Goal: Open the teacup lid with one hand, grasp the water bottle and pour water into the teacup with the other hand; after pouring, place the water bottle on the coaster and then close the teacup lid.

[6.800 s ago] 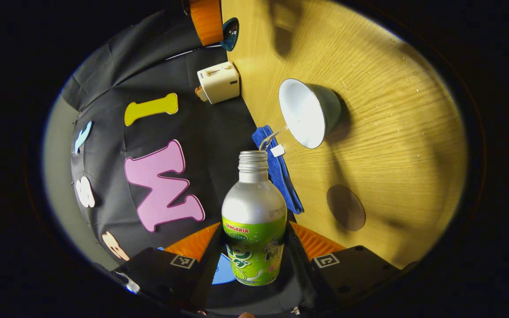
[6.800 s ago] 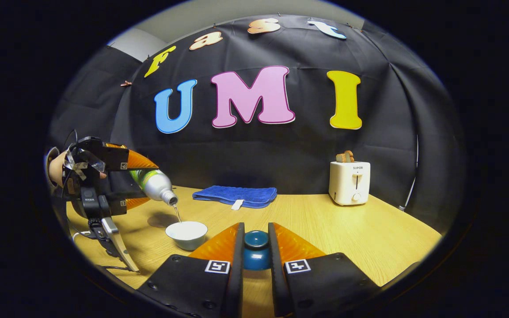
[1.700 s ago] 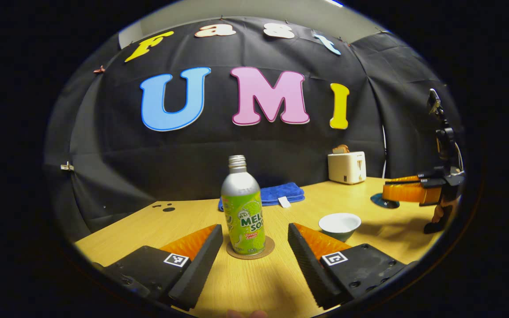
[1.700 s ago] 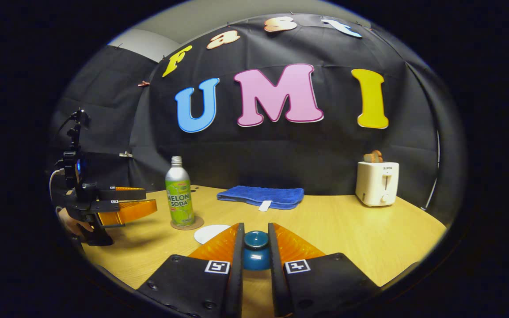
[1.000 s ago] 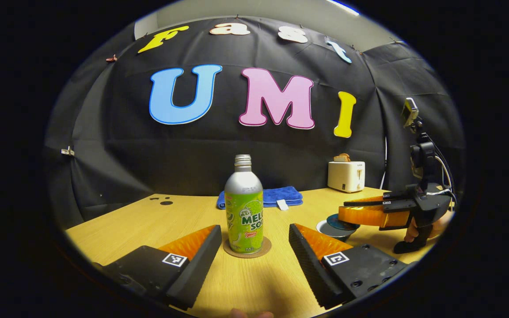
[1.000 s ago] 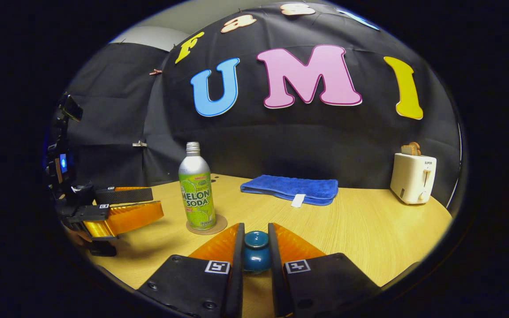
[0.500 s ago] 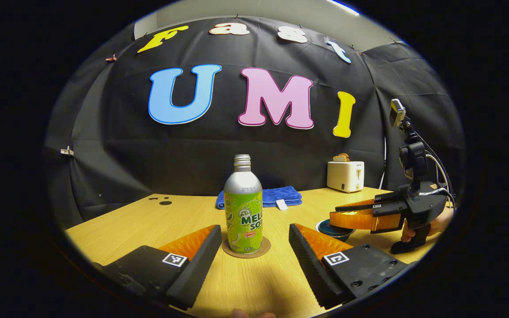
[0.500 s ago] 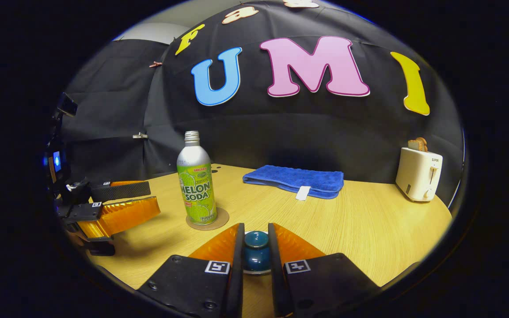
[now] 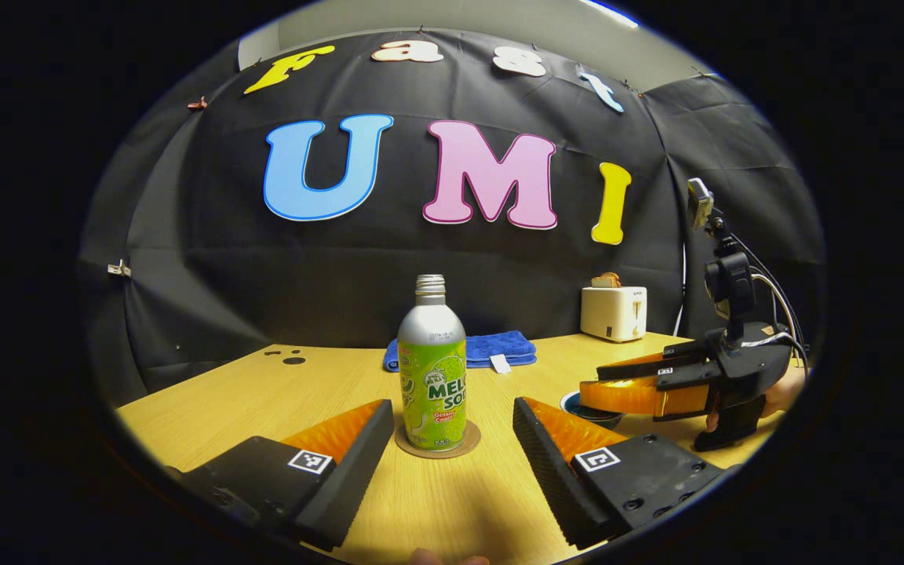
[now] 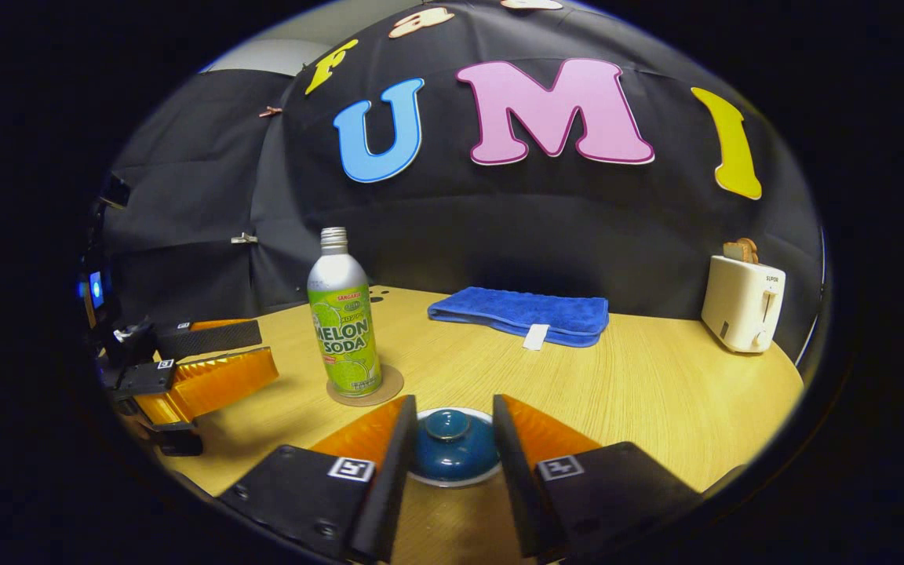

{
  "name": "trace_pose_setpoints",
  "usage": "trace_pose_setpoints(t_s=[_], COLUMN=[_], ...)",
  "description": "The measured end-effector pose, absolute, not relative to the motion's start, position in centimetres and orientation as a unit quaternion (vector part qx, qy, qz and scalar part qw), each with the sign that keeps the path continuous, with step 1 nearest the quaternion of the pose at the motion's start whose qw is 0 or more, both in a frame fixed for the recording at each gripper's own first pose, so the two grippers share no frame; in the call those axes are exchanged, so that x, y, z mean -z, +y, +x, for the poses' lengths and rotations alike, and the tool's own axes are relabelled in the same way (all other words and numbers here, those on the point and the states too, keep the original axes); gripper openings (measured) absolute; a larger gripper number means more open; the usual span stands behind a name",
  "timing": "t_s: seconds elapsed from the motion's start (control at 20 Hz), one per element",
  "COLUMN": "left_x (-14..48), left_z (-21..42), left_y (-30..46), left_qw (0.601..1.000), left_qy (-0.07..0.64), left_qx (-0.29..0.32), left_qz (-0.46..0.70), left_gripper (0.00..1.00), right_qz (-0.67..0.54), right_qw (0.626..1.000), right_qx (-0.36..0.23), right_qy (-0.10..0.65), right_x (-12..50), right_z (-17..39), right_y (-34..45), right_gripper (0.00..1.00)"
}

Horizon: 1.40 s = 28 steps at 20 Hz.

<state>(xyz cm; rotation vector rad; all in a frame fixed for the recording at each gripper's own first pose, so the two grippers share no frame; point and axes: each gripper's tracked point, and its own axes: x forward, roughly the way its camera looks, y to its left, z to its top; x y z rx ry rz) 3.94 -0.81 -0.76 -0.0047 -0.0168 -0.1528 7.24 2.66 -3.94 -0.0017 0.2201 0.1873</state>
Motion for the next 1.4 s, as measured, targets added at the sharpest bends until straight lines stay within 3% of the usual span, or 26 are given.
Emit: trace_pose_setpoints(t_s=[0.15, 0.2, 0.4, 1.0, 1.4], left_x=[0.7, 0.8, 0.8, 0.6, 0.7], left_z=[3.9, 3.9, 3.9, 3.1, 2.6], left_y=[-0.8, -0.8, -0.7, -0.7, -1.3], left_qw=[0.997, 0.997, 0.997, 0.998, 0.998], left_qy=[-0.008, -0.008, -0.008, -0.008, -0.008], left_qx=[0.076, 0.076, 0.073, 0.064, 0.068], left_qz=[-0.002, -0.002, -0.002, -0.002, -0.002], left_gripper=[0.96, 0.96, 0.96, 0.96, 0.96], right_qz=[0.002, 0.002, 0.0, 0.001, 0.0], right_qw=[0.992, 0.994, 0.998, 0.999, 1.0], right_qx=[-0.082, -0.077, -0.055, -0.041, -0.032], right_qy=[0.093, 0.076, 0.003, 0.0, 0.0], right_x=[3.3, 2.6, 0.5, 0.2, 0.2], right_z=[6.9, 6.4, 4.6, -1.8, -2.3], right_y=[2.3, 2.1, 1.3, 0.4, 0.0], right_gripper=[0.94, 1.0, 1.0, 0.99, 0.99])
